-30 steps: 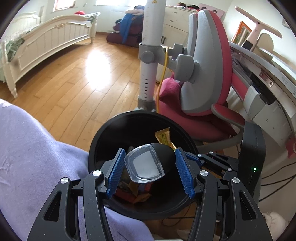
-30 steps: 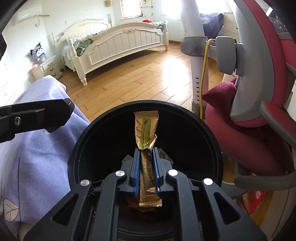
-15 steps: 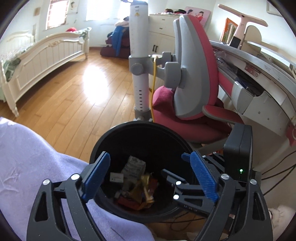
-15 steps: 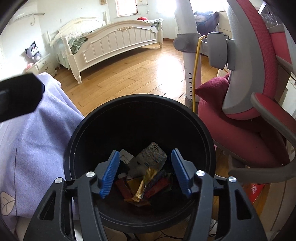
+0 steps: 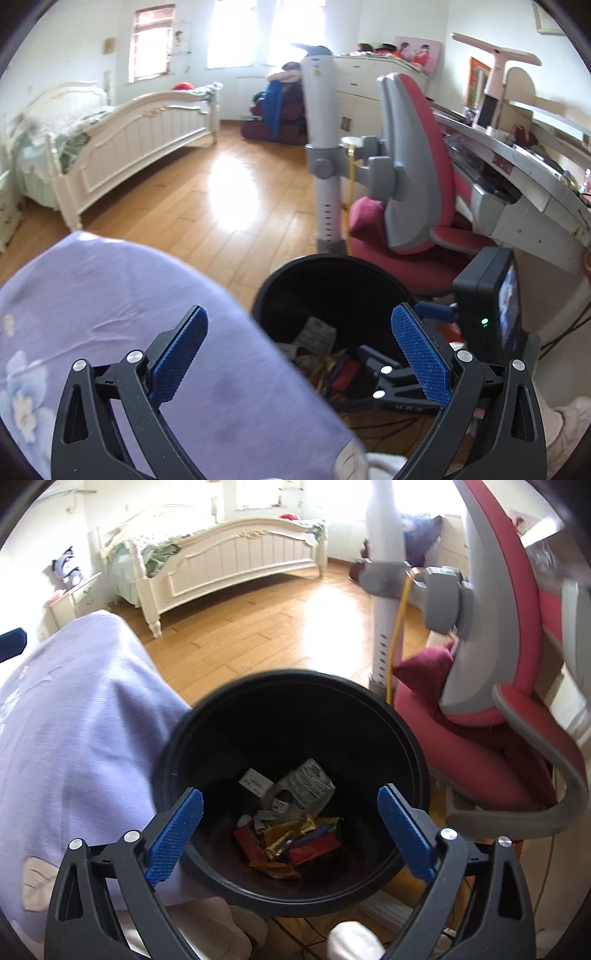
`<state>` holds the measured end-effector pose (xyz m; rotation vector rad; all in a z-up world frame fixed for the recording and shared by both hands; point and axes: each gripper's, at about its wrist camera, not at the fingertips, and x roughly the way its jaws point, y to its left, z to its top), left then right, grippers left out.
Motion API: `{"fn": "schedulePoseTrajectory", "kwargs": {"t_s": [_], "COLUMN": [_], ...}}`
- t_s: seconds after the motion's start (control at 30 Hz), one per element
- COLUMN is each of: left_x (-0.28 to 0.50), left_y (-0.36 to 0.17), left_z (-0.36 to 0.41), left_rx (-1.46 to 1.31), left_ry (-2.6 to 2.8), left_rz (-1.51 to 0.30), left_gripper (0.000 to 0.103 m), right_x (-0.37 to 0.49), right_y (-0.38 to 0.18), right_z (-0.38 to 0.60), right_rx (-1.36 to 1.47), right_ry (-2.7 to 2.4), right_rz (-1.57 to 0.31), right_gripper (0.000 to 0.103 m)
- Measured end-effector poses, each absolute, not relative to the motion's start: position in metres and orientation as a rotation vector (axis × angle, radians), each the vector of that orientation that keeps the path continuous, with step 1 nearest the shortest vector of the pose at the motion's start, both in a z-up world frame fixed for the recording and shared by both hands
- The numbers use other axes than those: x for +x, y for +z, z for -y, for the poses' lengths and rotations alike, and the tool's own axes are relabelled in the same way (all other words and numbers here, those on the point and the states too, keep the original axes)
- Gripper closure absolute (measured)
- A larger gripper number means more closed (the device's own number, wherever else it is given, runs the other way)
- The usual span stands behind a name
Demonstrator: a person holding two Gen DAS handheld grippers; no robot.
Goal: Collect trash
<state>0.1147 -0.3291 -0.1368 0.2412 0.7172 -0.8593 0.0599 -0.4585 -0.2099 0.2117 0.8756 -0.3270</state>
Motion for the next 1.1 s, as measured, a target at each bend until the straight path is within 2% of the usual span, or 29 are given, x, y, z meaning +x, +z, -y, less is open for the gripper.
{"fn": "schedulePoseTrajectory", "kwargs": {"t_s": [0.43, 0.8, 1.1], "left_x": [0.131, 0.131, 0.111], "left_y": [-0.114, -0.129, -0.123], "left_z": [0.14, 0.022, 0.009], "left_rx": [0.054, 0.0, -0.014], "left_ry": [-0.306, 0.045, 0.034], "left_rz": [-0.608, -0.618, -0.561], "left_gripper": [0.005, 0.005, 0.005], "right_x": [0.091, 0.118, 0.092], "right_y": [-0.096, -0.104, -0.098], "right_z": [0.319, 0.229, 0.198], "right_rx": [0.118, 0.184, 0.096], "right_ry": [-0.071, 0.054, 0.039], "right_rz": [-0.485, -0.475, -0.411], "right_gripper": [0.005, 0.005, 0.005]}}
